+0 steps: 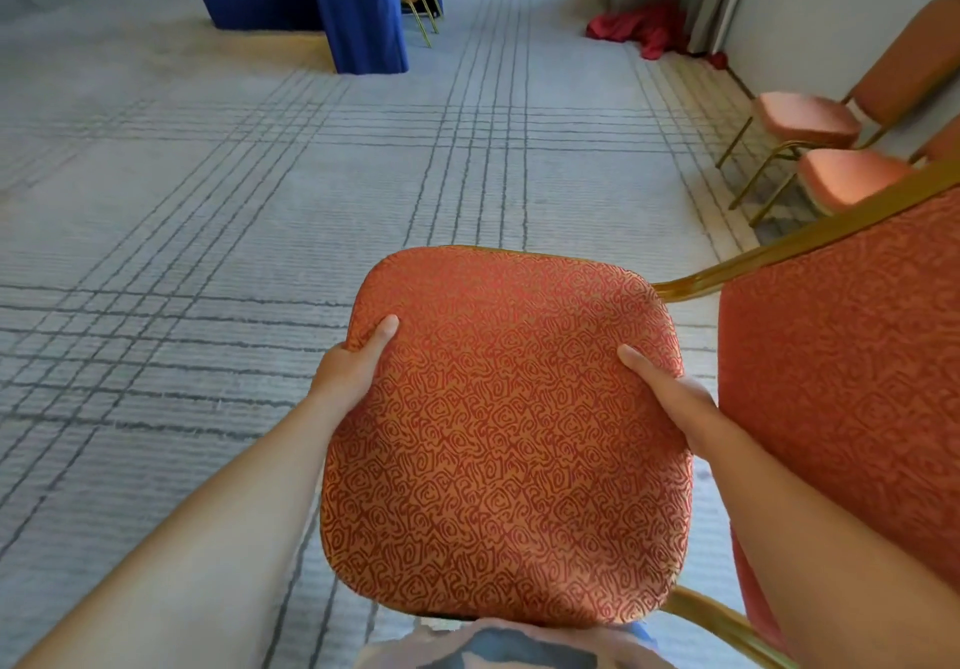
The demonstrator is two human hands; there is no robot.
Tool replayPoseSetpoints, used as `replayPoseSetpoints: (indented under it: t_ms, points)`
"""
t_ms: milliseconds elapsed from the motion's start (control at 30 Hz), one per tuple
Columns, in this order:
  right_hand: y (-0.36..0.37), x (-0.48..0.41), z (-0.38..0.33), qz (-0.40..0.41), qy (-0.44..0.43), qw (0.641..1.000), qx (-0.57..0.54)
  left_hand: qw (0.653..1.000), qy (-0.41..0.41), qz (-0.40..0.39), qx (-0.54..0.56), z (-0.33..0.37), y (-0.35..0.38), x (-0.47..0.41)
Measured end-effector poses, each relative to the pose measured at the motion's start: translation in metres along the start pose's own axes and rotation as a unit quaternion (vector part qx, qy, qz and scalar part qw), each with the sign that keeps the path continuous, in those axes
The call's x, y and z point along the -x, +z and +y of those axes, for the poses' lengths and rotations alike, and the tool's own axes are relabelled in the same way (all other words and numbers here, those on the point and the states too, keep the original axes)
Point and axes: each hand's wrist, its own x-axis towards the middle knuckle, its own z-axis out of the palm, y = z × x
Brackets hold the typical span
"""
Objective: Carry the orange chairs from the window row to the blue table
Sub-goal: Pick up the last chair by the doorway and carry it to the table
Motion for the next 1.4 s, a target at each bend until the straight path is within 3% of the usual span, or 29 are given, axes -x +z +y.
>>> replayPoseSetpoints:
  t_ms: [133,600,1067,1233,1267,1400]
  points:
    - [0.012,-0.076,-0.070,-0.013,-0.004,1.000,0.011,1.000,-0.015,0.008,0.004,0.046,0.017,-0.073]
    - [0.110,-0.303,-0.217,-0.038,0.046,0.998,0.015,0.998,-0.055,0.011,0.012,0.143,0.043,-0.332]
    - [0.190,-0.498,-0.438,0.003,0.014,0.999,-0.040,0.999,-0.005,-0.031,0.005,0.341,0.052,-0.620]
    - [0.199,-0.553,-0.471,-0.005,0.012,1.000,-0.017,0.998,-0.016,-0.053,0.006,0.362,0.078,-0.672]
    - [0.203,-0.634,-0.525,-0.016,0.016,1.000,-0.013,0.999,-0.020,-0.034,0.024,0.404,0.108,-0.744]
    - [0.207,-0.698,-0.590,-0.020,-0.005,1.000,0.004,0.999,-0.019,-0.027,0.032,0.450,0.125,-0.806]
